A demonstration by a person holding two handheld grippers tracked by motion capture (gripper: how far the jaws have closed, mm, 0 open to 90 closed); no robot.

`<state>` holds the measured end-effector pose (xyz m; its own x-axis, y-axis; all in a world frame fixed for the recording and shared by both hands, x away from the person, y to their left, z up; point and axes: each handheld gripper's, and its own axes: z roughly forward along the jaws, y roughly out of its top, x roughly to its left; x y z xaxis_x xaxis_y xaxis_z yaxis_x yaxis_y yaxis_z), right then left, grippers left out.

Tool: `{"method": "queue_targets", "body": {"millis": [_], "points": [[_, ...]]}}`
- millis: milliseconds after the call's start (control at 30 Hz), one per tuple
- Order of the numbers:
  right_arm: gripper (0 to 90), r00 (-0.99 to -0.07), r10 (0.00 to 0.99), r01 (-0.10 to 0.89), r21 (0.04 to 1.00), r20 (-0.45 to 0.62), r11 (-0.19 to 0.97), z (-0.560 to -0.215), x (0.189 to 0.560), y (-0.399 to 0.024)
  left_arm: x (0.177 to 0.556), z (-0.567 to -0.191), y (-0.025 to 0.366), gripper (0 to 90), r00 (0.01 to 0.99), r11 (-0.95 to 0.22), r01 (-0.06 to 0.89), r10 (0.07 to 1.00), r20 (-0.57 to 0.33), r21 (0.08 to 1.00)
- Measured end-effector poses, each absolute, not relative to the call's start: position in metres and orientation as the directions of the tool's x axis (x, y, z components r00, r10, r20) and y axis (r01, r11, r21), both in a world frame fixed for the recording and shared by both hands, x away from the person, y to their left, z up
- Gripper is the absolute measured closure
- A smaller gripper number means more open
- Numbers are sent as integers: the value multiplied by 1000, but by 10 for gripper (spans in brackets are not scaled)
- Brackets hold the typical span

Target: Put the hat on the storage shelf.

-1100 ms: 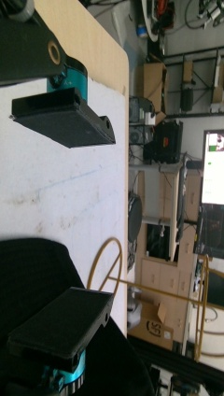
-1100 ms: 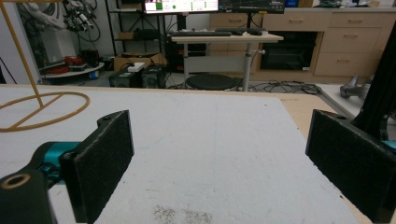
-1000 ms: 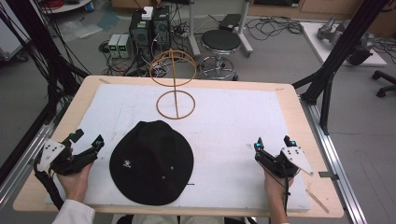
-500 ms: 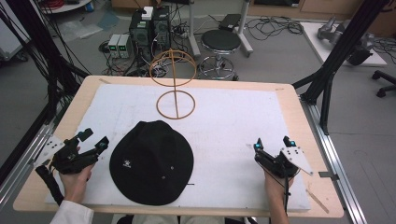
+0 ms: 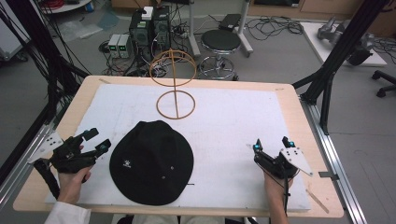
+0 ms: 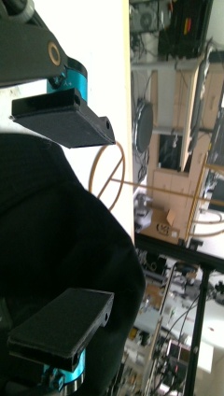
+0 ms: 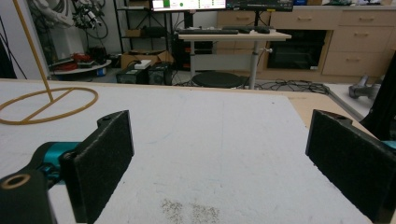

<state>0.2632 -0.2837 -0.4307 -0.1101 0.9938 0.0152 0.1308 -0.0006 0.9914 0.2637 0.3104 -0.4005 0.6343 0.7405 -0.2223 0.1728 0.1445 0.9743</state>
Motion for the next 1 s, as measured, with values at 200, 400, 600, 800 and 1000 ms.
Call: {"method": "queue_targets", "body": {"millis": [200, 400, 600, 800, 1000], "points": [[67, -112, 994, 132, 991, 17, -2, -431, 263, -283, 265, -395, 304, 208, 719, 82, 205, 663, -207, 975], [68, -114, 993, 135, 991, 13, 3, -431, 264, -283, 268, -398, 293, 208, 760, 3, 235, 623, -186, 972], [67, -116, 993, 131, 991, 16, 0, -431, 263, -283, 271, -406, 283, 208, 761, -28, 264, 621, -190, 964], [68, -123, 992, 133, 991, 10, 6, -431, 263, -282, 272, -409, 274, 212, 780, -57, 279, 595, -192, 959], [68, -123, 992, 128, 992, 11, 5, -431, 264, -283, 274, -414, 268, 227, 787, -90, 299, 587, -192, 950]]}}
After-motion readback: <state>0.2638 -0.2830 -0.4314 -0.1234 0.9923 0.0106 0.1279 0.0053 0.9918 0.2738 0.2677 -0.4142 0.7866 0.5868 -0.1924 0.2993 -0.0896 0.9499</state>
